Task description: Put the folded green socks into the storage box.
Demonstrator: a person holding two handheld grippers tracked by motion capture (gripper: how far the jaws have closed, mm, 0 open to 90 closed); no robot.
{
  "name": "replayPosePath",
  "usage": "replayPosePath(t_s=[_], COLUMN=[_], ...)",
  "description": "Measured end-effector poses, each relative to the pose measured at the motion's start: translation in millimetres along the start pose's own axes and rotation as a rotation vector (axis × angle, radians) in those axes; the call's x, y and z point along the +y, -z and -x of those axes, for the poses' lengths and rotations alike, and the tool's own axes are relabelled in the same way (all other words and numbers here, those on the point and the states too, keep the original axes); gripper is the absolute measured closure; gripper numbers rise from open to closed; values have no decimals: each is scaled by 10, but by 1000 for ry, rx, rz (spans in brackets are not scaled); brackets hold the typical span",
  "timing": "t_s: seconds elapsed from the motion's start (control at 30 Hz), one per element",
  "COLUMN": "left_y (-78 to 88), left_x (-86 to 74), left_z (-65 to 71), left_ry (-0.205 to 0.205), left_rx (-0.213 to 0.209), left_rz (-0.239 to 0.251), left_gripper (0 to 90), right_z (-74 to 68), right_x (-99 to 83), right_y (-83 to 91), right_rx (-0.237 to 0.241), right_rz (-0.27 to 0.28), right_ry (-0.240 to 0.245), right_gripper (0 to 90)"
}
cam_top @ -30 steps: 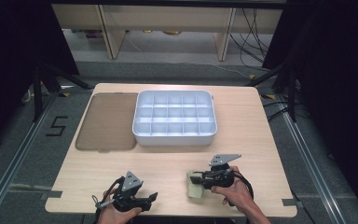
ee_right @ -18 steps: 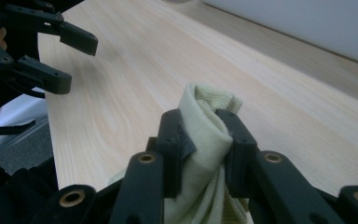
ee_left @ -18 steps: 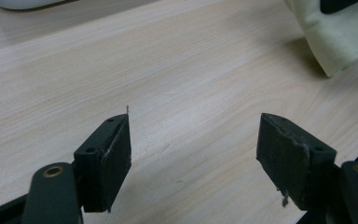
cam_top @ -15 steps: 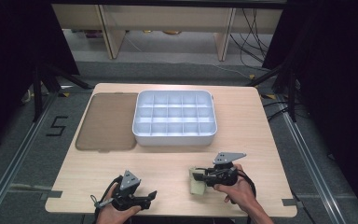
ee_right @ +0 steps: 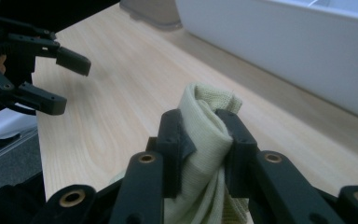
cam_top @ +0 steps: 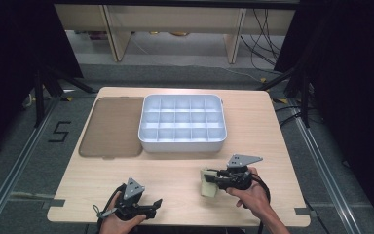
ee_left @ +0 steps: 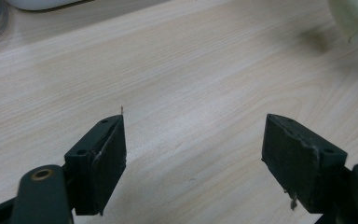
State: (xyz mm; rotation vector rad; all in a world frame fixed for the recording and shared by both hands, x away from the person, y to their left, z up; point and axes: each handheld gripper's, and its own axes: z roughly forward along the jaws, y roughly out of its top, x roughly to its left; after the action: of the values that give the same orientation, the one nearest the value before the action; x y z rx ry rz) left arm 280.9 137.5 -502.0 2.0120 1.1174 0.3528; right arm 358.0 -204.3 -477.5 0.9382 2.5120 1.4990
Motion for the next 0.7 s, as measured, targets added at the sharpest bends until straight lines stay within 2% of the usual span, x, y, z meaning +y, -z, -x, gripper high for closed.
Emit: replayPosePath(t_s=[0.03,0.07,0.1,0.13,0.17,0.2,0.23,0.27,0.3,0.33,0.37,0.47,0.5,0.53,0.57,0.6,0.63,0.67,0.7], left_y=[2,2,-1,12,11,18,13,13,14,13,11,6,12,1,2,-3,2,2,4], left_x=[0,1,3,4,3,8,6,10,11,12,12,14,15,5,5,3,6,8,10], left_z=[5,0,-5,-8,-5,-9,-9,-15,-16,-17,-20,-16,-17,-16,-14,-6,-7,-11,-14], left_ry=[14,14,16,15,20,19,28,25,25,25,25,28,19,14,9,8,-10,-24,-28], left_rx=[0,5,9,4,5,3,13,13,12,14,11,-2,-5,-7,-4,5,-4,-2,-1], left_rz=[1,8,13,9,16,11,20,18,18,20,21,21,6,14,7,9,8,9,11], left_gripper=[214,214,214,214,214,214,214,214,214,214,214,214,212,207,195,191,191,185,179], right_z=[-3,-5,-3,32,24,55,43,43,55,69,70,110,127,155,143,180,173,204,209], right_x=[18,29,45,58,76,85,93,109,124,135,145,168,175,187,200,209,219,236,251], right_y=[28,38,56,51,77,75,76,93,103,110,123,145,142,151,170,159,166,162,173], right_rx=[-28,-12,-27,-19,-34,-49,-24,-28,-47,-33,-39,-54,-53,-65,-75,-71,-78,-68,-83], right_rz=[5,5,6,23,11,31,27,25,35,42,40,46,53,55,39,56,49,56,57], right_ry=[-1,-8,-9,17,-15,27,-11,-19,-7,-3,-18,-12,-10,8,-32,4,-15,4,-1], right_gripper=[726,726,726,726,726,726,726,726,726,726,726,726,726,726,726,726,726,726,726])
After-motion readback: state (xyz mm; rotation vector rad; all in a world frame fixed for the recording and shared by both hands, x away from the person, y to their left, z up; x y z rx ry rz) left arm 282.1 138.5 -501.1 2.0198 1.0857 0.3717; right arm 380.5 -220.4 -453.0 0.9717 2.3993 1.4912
